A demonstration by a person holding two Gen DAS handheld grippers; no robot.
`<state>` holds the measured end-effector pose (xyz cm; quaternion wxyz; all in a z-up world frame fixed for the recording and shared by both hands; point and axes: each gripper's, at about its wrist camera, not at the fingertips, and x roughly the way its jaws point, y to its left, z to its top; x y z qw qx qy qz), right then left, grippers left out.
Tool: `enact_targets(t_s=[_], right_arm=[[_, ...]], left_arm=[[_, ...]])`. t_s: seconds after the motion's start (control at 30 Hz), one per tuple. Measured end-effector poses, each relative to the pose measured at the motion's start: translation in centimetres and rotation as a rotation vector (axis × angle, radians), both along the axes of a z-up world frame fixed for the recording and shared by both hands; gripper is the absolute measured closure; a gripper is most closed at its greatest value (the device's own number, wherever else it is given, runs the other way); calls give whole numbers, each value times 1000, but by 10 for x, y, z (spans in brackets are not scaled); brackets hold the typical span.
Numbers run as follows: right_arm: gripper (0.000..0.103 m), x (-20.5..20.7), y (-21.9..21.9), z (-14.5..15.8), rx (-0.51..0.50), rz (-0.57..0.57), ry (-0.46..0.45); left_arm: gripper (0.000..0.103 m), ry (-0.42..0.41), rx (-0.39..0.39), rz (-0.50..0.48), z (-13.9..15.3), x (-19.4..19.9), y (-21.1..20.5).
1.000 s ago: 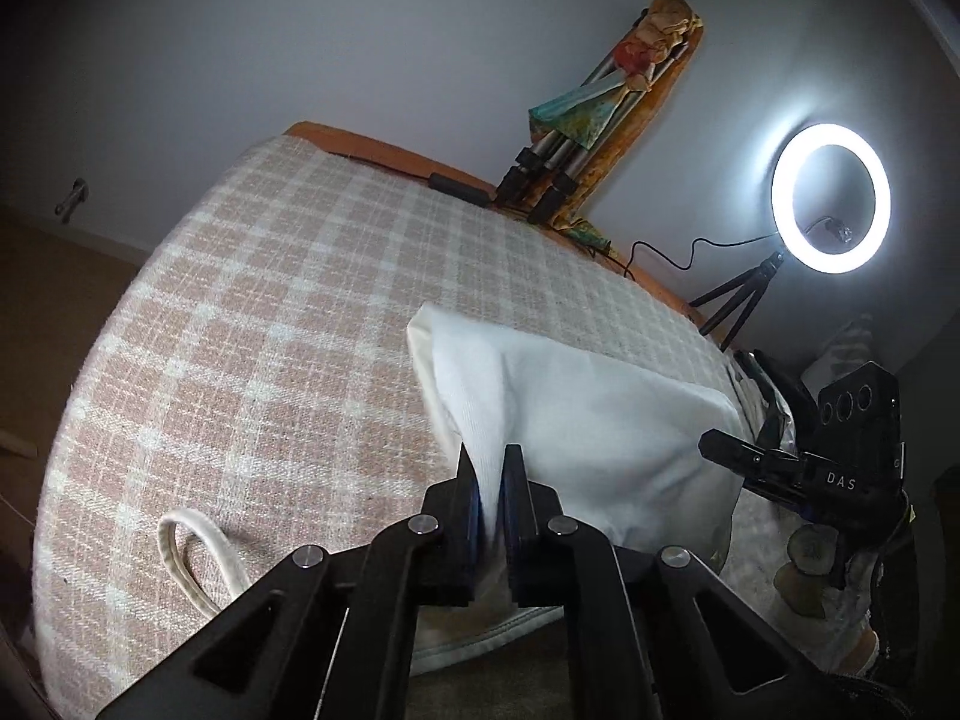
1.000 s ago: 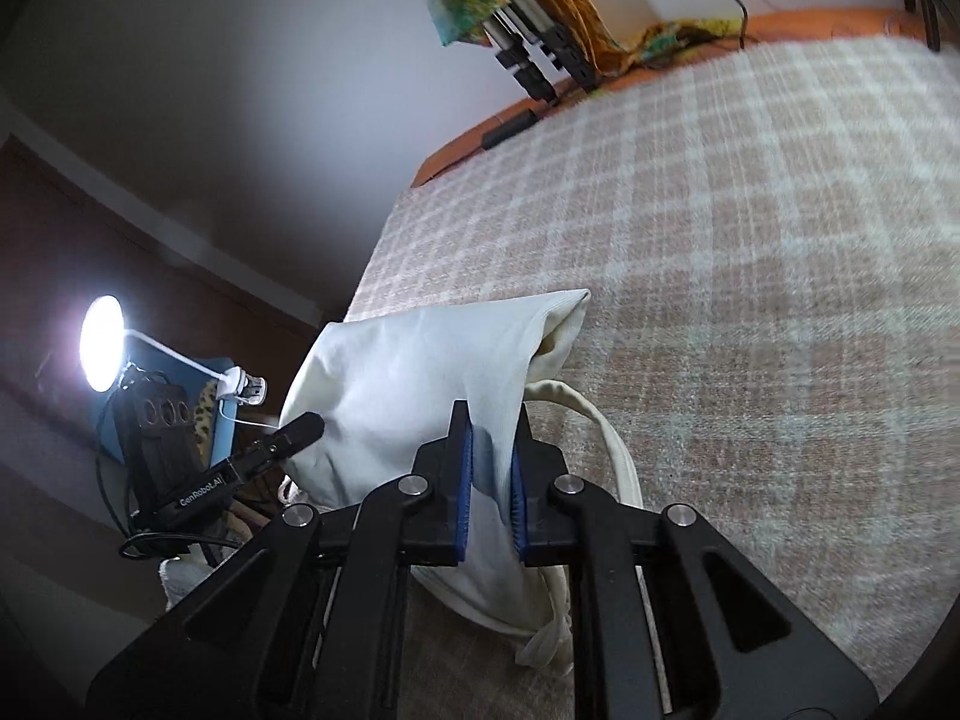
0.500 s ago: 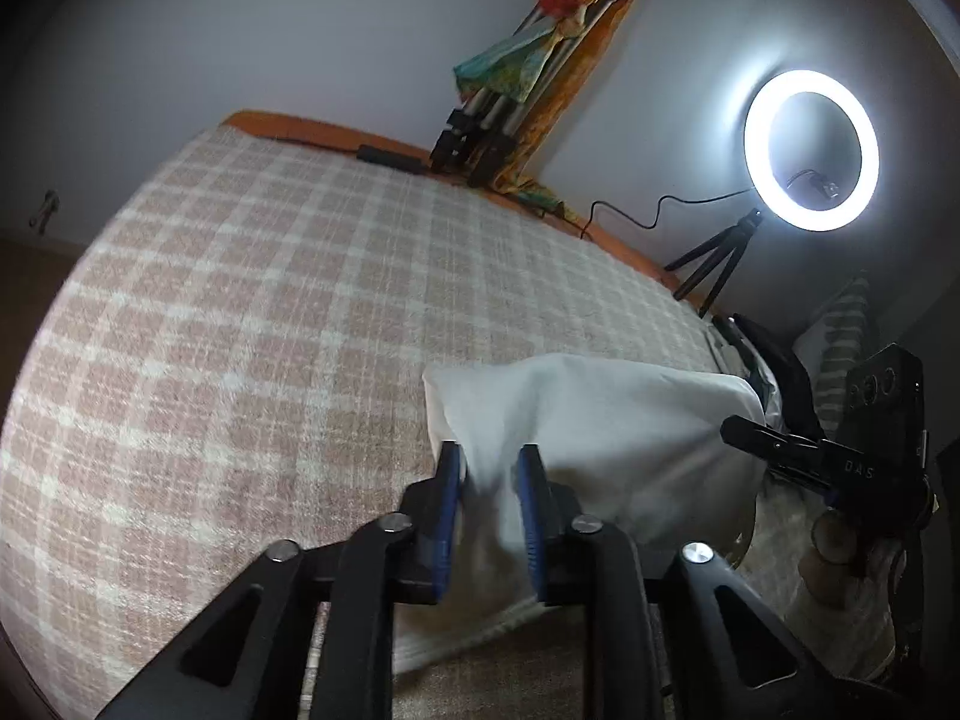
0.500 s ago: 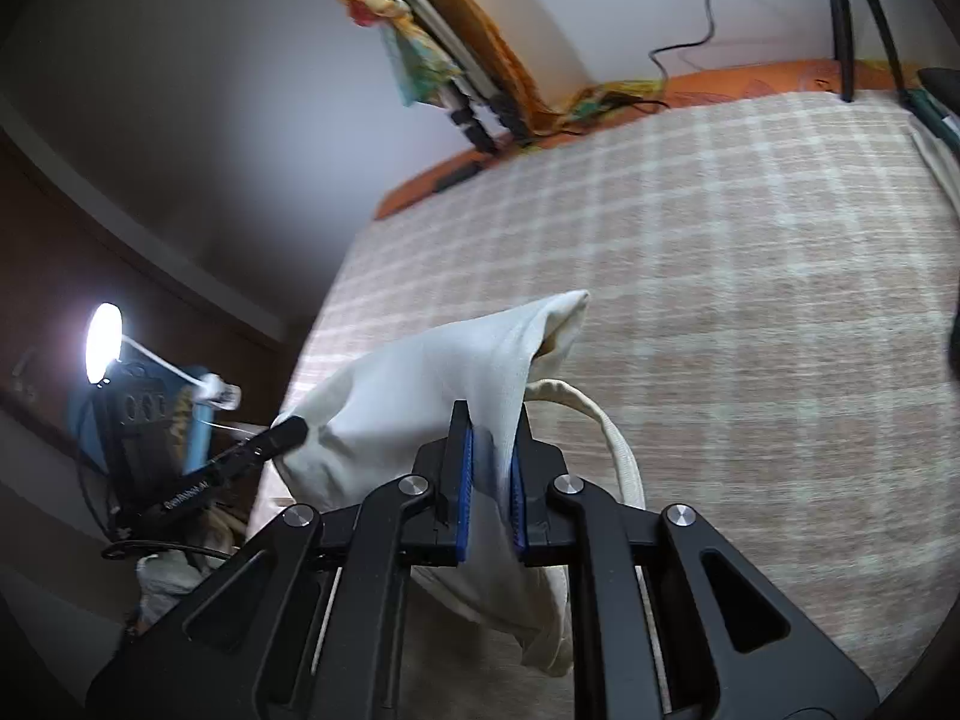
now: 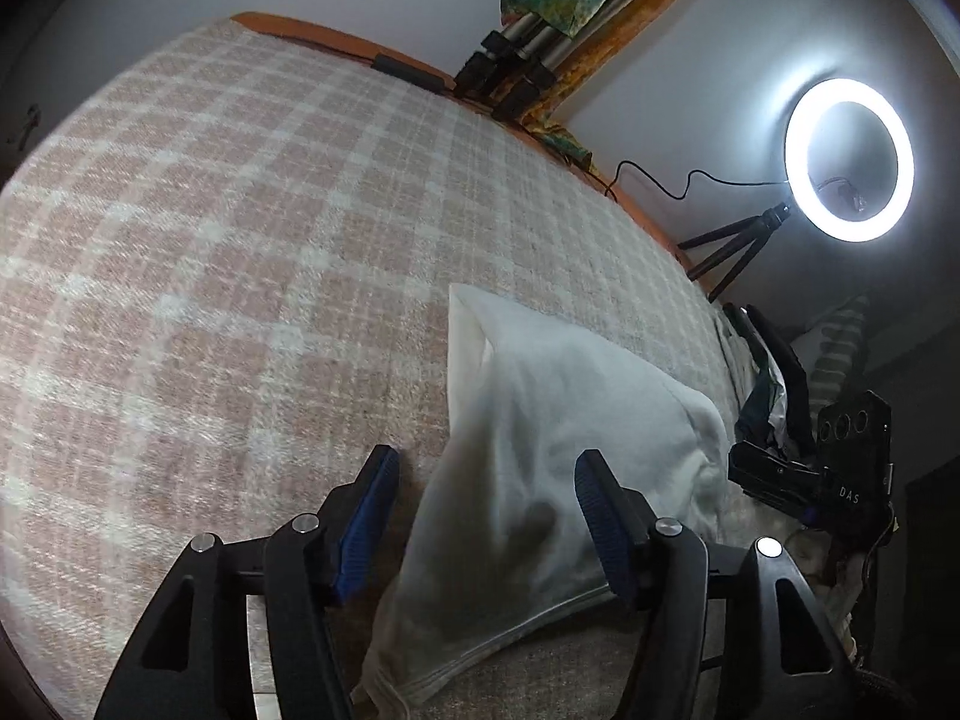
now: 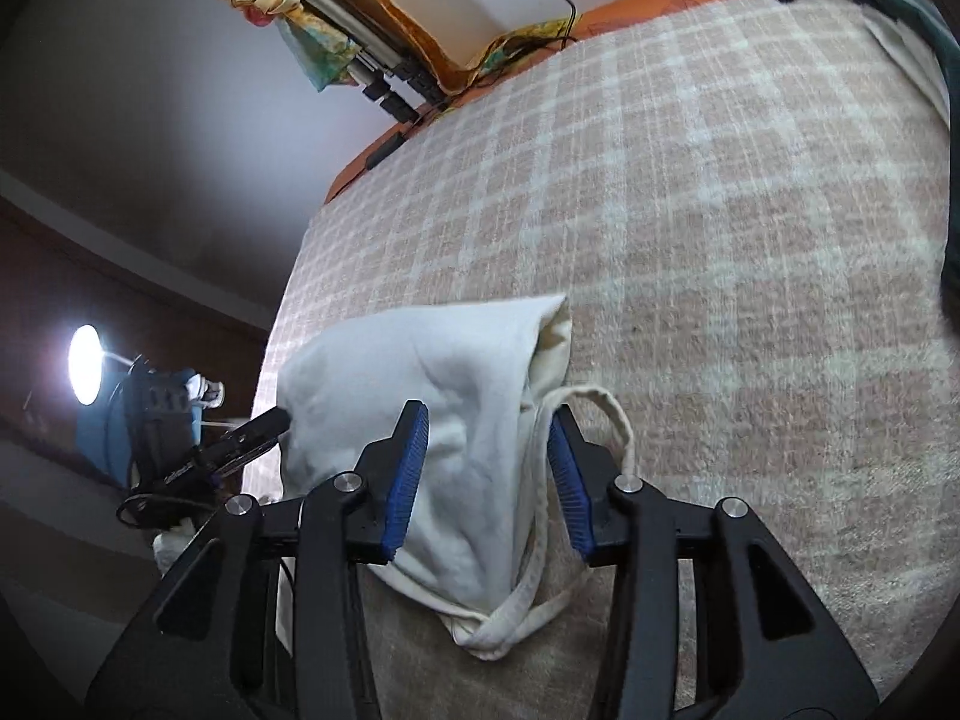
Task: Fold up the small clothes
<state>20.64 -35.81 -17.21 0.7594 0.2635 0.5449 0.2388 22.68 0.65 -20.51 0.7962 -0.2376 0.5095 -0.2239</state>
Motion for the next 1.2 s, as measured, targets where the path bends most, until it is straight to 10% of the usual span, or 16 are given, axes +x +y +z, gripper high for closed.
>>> enact_targets(t_s=[0.1,0.27,0.37,0.43,1.2], right_arm=[[60,-11,3,-12,75,21,44],[60,-24,15,-20,103,31,32],[91,-23,17,-18,102,26,48],[92,-26,19,-10,69,26,22],[93,-69,-72,112,-99,-48,-204]], left_arm=[[43,-14,-35,-15,-1,-3,-8],[79,14,-31,-47,-6,-7,-23],[87,-8,-5,-34,-2,-14,-26],[93,-27,0,-34,4,-17,-28],[97,-211,31,-190,107,-46,-149]])
